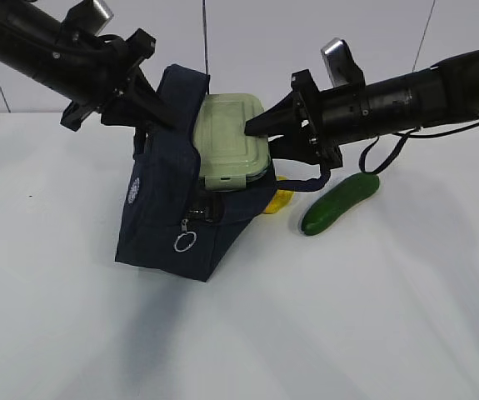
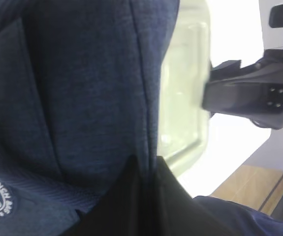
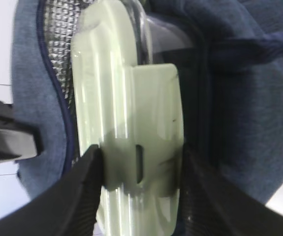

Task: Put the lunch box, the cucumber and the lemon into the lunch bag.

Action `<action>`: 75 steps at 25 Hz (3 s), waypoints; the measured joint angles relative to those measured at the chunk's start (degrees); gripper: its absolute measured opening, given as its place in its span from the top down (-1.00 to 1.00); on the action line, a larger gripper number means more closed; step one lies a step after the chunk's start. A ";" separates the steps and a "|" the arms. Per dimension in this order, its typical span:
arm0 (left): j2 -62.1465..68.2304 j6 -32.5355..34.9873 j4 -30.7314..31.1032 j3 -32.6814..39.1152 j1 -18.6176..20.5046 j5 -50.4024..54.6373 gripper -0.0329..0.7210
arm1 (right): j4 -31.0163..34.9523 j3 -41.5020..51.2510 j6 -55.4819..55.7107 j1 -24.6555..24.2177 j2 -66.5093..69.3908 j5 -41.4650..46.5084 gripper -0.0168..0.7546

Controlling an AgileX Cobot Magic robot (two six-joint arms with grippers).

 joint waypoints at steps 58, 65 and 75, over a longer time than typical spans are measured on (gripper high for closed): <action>0.12 1.37 -10.69 0.00 0.00 8.41 0.91 | -0.85 -8.26 -19.52 12.26 5.15 0.39 0.30; 0.12 1.98 -5.99 0.00 0.00 8.41 0.91 | -5.74 -8.64 -18.39 12.26 5.15 1.98 0.23; 0.12 2.10 0.95 0.00 0.85 7.95 0.91 | -20.20 -18.67 -9.74 9.93 5.15 6.71 0.19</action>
